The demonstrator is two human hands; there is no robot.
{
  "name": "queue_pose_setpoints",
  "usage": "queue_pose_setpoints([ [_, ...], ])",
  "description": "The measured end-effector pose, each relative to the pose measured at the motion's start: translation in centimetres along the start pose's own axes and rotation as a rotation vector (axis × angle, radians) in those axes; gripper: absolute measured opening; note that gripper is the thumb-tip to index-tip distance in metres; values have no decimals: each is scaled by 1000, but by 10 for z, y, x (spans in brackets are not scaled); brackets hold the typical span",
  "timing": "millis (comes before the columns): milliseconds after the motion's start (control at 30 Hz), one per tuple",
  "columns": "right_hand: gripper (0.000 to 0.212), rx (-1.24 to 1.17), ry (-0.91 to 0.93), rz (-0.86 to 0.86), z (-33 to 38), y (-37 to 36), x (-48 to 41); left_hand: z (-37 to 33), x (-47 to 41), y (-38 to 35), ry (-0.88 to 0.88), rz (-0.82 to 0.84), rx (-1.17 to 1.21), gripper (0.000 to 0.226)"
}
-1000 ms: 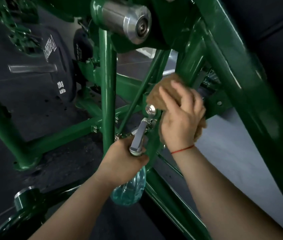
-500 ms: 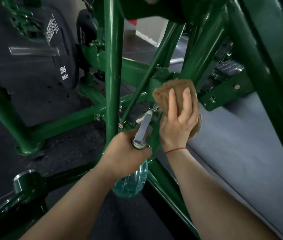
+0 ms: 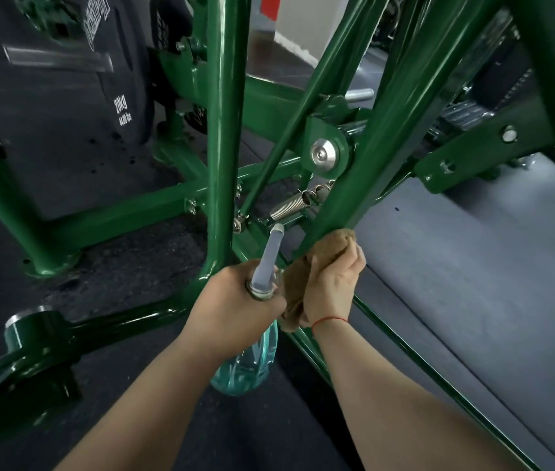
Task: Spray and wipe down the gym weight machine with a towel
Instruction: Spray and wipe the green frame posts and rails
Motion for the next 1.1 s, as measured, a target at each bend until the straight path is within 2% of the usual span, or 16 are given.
queue_pose_setpoints([
  [100, 58, -66, 173, -143, 39, 32, -7, 1, -1, 4, 24, -9, 57, 8],
  [200, 63, -122, 353, -339, 85, 64, -20, 11, 1, 5, 74, -14, 95, 35],
  [267, 64, -108, 409, -399, 101, 72, -31, 15, 1, 3, 84, -13, 80, 36],
  [433, 64, 285, 661, -430, 82, 38, -15, 20, 2, 1, 44, -10, 45, 19],
  [500, 68, 462, 691, -338, 59, 15, -1, 27, 4, 5, 64, -32, 27, 14],
  [567, 84, 611, 752, -83, 36, -19, 18, 34, 5, 9, 69, -46, 6, 13],
  [633, 89, 698, 823, 154, 16, -46, 39, 36, 9, 13, 61, -52, -22, 9],
  [733, 76, 689, 739, 230, 10, -57, 42, 38, 9, 15, 58, -34, -40, 6],
  [833, 67, 627, 758, 238, 18, -51, 38, 34, 8, 13, 49, -15, -46, 18],
  [967, 53, 546, 852, 120, 44, -10, 23, 12, 7, 2, -9, 56, -34, 18],
  [1100, 51, 404, 933, -206, 99, 70, 1, -34, 11, -19, -146, 185, 30, 15],
])
Point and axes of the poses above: each hand's wrist, its own x-axis away from the middle knuckle, its own y-axis out of the back of the hand, z = x × y, the point moved 9 cm from there along -x, towards the middle knuckle, and after that the axes turned 5 degrees about -z, right-handed, at the moved point
